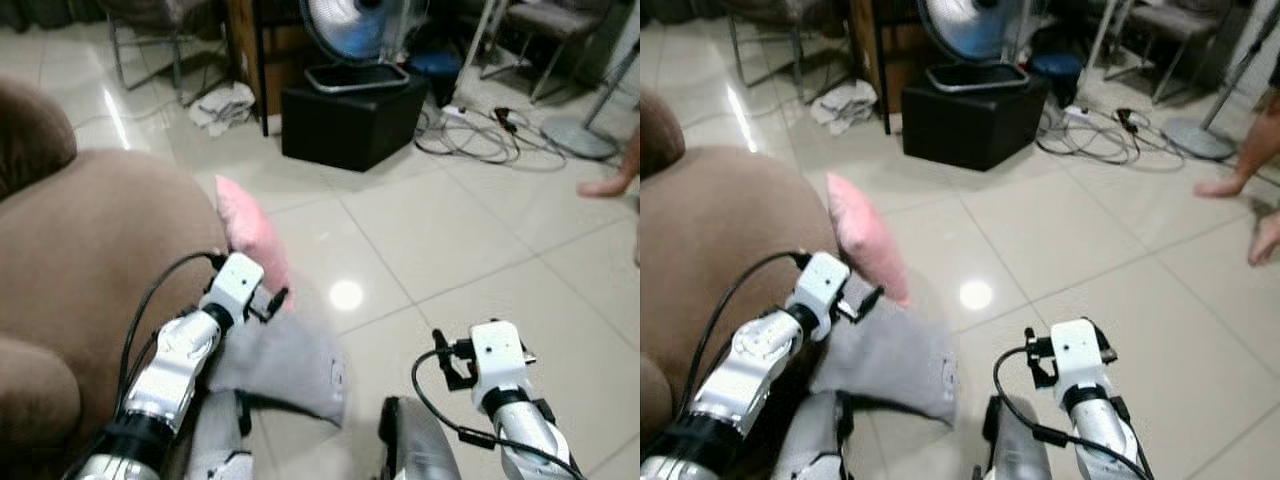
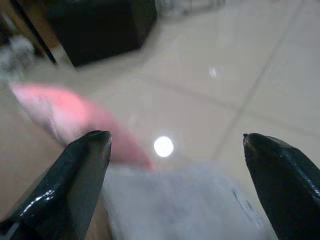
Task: Move the pillow to the sofa from floor
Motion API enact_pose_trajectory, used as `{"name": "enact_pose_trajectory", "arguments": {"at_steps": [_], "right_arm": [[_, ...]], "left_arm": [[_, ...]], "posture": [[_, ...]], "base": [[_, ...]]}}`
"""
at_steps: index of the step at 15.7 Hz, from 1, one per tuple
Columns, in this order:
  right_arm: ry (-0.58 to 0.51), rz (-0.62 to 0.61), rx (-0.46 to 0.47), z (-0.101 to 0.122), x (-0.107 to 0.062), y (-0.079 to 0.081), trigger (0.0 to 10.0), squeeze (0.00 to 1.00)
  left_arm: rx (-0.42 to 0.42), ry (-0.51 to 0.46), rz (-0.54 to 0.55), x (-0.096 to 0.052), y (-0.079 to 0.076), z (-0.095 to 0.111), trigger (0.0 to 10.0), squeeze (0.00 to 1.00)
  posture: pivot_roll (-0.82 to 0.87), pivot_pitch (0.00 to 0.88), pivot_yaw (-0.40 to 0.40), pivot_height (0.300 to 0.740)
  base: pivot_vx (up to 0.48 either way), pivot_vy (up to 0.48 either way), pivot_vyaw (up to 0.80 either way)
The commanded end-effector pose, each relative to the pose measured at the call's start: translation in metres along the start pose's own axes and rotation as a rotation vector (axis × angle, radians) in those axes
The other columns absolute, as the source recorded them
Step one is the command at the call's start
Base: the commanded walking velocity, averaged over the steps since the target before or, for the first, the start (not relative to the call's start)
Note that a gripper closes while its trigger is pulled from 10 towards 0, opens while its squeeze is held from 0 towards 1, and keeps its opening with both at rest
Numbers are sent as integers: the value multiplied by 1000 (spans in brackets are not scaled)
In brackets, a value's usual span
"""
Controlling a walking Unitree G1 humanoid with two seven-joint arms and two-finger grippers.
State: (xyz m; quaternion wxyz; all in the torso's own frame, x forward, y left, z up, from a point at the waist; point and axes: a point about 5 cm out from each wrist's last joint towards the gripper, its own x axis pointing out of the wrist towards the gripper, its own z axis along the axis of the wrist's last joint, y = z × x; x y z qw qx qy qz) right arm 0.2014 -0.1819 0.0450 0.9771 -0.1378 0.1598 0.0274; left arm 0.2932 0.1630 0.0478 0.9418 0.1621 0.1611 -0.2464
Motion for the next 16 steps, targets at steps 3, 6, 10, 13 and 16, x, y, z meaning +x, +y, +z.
{"name": "enact_pose_trajectory", "arguments": {"at_steps": [3,6,10,13,16], "right_arm": [[39,35,-33,-5,-1,3,10000,0],[42,61,-22,-4,-6,5,10000,0],[60,97,-24,-7,-14,7,10000,0],[54,111,-58,-2,-20,3,10000,0],[40,93,-49,5,-27,-4,10000,0]], "left_arm": [[-62,122,-59,14,-14,-13,10000,0],[-171,244,-96,27,-27,-22,10000,0],[-155,335,-48,35,-33,-30,10000,0],[-158,299,19,39,-32,-24,10000,0],[-241,241,118,42,-28,-18,10000,0]], "posture": [[29,62,-54,565],[7,78,-49,545],[-20,113,-46,505],[-52,144,-37,475],[-77,174,-52,470]], "base": [[0,0,0],[0,0,0],[0,0,0],[0,0,0],[0,0,0]]}}
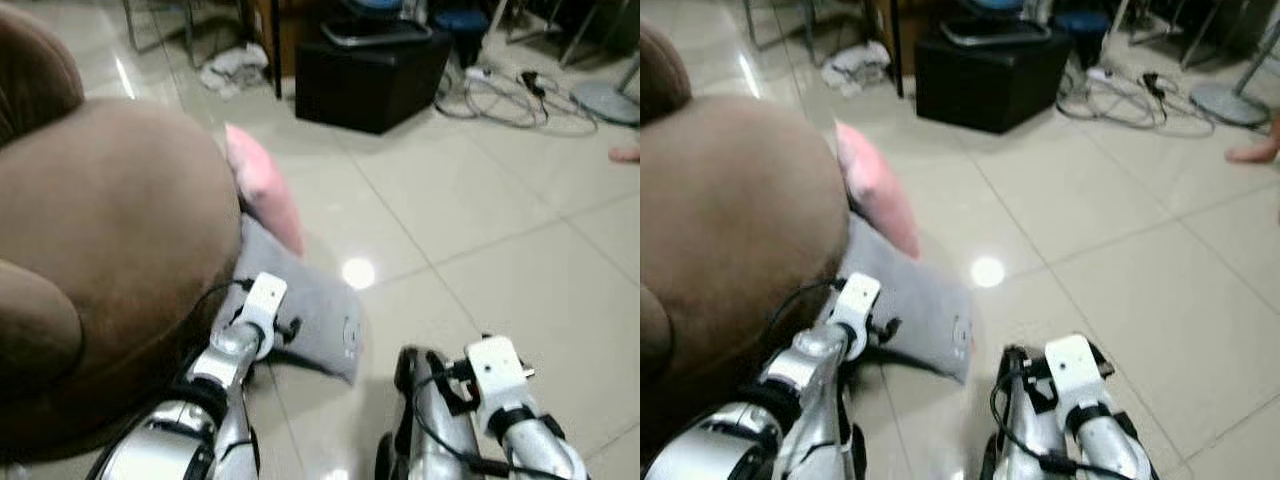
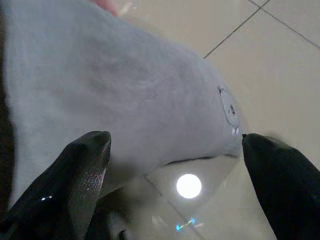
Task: Move the pillow to the sofa from floor
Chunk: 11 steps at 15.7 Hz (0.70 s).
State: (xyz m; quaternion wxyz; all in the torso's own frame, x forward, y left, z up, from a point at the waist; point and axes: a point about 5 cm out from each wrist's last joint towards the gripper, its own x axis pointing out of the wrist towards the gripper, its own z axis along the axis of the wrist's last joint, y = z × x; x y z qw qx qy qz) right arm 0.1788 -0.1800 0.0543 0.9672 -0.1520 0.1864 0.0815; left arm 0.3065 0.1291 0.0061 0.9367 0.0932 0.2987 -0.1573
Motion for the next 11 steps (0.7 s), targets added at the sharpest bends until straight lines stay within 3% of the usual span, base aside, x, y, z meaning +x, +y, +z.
{"name": "enact_pose_trajectory", "arguments": {"at_steps": [1,7,8,11], "right_arm": [[-4,-18,-3,3,-5,-7,10000,0],[-42,33,17,17,-12,-4,10000,0],[-52,44,18,19,-12,-5,10000,0],[-54,61,9,20,-13,-5,10000,0]], "left_arm": [[-25,-40,38,0,3,6,10000,0],[31,-71,230,-5,29,4,10000,0],[30,-106,267,-7,34,9,10000,1000],[39,-121,307,-9,43,13,10000,1000]], "posture": [[-76,178,-60,470],[-98,239,-50,470],[-99,240,-49,470],[-95,252,-50,470]], "base": [[0,0,0],[0,0,0],[0,0,0],[0,0,0]]}}
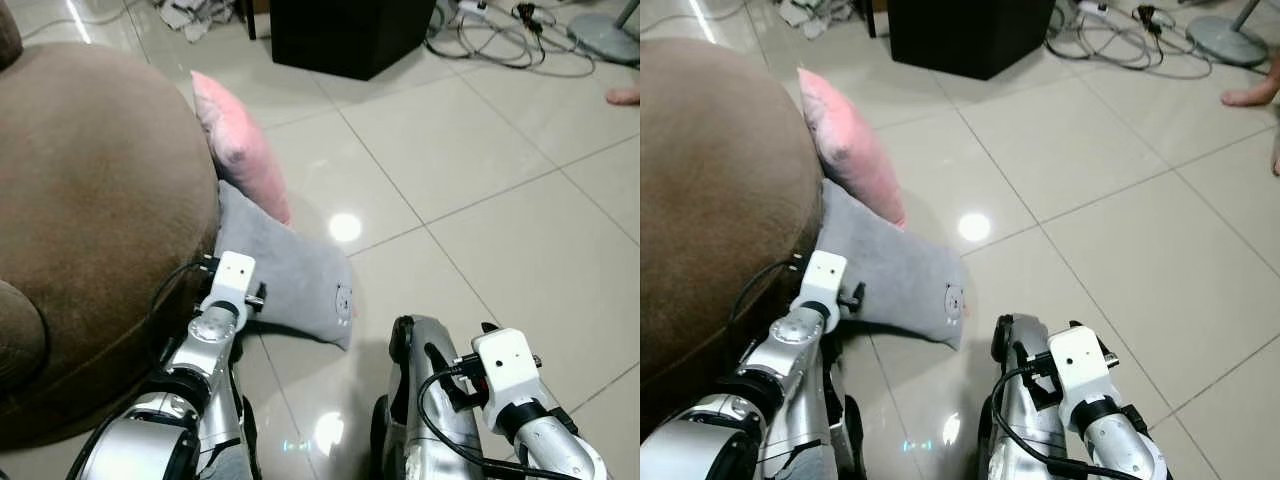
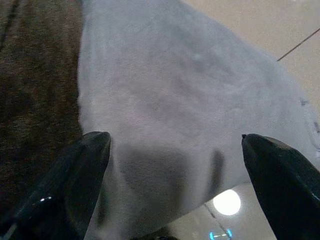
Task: Move the pillow to the sofa from floor
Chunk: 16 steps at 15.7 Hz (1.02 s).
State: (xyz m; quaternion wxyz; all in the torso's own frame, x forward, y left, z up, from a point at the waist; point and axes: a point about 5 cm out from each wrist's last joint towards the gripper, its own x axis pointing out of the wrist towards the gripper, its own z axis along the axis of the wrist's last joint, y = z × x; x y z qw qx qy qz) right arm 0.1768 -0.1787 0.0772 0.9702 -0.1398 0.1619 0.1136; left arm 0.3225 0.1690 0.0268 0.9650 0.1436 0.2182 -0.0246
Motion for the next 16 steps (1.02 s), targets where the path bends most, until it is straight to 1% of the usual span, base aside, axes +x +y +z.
{"name": "enact_pose_trajectory", "arguments": {"at_steps": [1,3,7,8,10,12,16], "right_arm": [[8,12,-1,1,-2,-1,10000,0],[-2,34,-6,5,0,1,10000,0],[-31,53,2,13,1,1,10000,0],[-43,91,6,16,0,4,10000,0],[-49,165,-4,18,-2,6,10000,0],[-54,197,-27,20,-4,5,10000,0],[-68,245,-57,28,-5,-1,10000,0]], "left_arm": [[27,15,15,0,0,-3,10000,1000],[51,37,42,-1,5,-8,10000,1000],[77,50,108,1,9,-6,10000,1000],[79,55,121,1,9,-5,10000,0],[71,67,143,2,8,-4,10000,0],[80,76,157,2,8,-4,10000,0],[117,93,252,3,19,-1,10000,0]], "posture": [[-93,253,-50,470],[-101,263,-51,470],[-126,274,-62,470],[-134,278,-67,470],[-137,281,-69,470],[-147,285,-68,470],[-169,299,-61,470]], "base": [[0,0,0],[0,0,0],[0,0,0],[0,0,0],[0,0,0],[0,0,0],[0,0,0]]}}
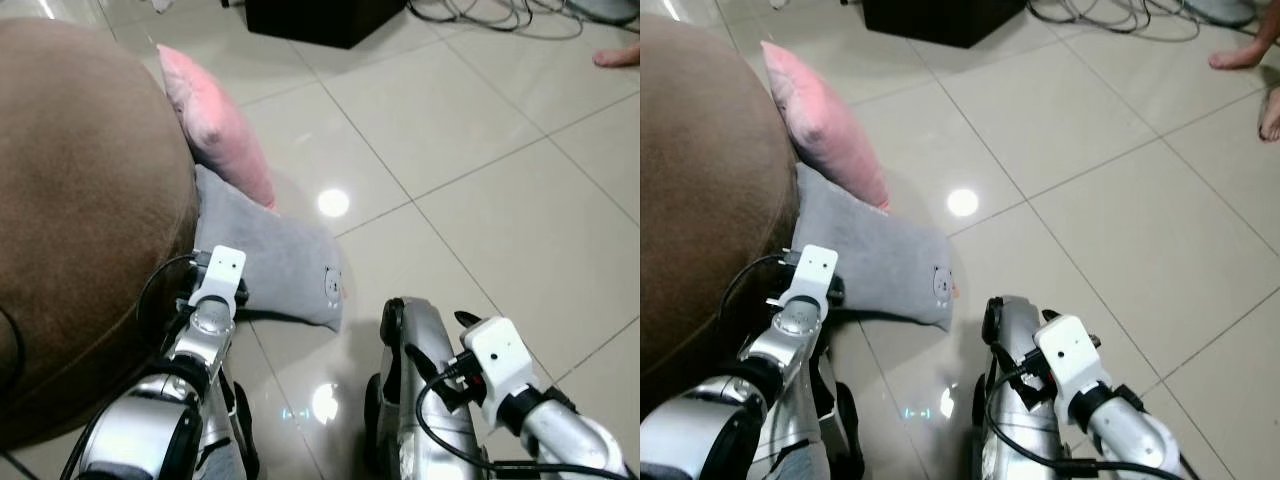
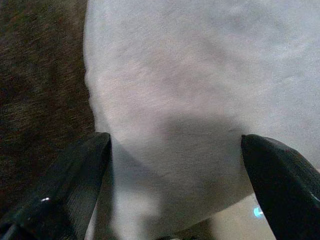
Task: Move the pillow to the sofa from floor
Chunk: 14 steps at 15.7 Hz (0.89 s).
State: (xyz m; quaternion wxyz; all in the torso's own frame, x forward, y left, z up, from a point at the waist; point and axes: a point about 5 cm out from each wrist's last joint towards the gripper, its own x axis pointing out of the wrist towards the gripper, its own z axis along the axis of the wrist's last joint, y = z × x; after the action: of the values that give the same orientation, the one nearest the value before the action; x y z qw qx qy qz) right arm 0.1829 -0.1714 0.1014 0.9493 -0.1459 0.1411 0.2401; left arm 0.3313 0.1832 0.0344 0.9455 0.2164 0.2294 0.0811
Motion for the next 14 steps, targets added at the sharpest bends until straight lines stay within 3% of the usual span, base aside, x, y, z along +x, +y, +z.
{"name": "enact_pose_trajectory", "arguments": {"at_steps": [1,4,11,12,13,14], "right_arm": [[2,19,-5,3,-4,-1,10000,0],[-9,35,-4,6,-2,-1,10000,0],[-41,29,36,7,5,9,10000,0],[-43,30,35,8,5,8,10000,0],[-47,32,32,9,4,8,10000,0],[-49,35,27,10,4,7,10000,0]], "left_arm": [[18,47,35,0,4,-7,10000,0],[-121,64,-5,3,7,-2,10000,0],[-118,43,-13,9,27,8,10000,0],[-108,41,-11,10,28,10,7922,0],[-100,36,-13,10,29,11,2863,0],[-104,34,-19,10,29,12,0,0]], "posture": [[-170,305,-60,470],[-150,338,-41,470],[-70,375,14,470],[-70,378,17,470],[-71,380,18,470],[-72,384,20,470]], "base": [[0,0,0],[0,0,0],[0,0,0],[0,0,0],[0,0,0],[0,0,0]]}}
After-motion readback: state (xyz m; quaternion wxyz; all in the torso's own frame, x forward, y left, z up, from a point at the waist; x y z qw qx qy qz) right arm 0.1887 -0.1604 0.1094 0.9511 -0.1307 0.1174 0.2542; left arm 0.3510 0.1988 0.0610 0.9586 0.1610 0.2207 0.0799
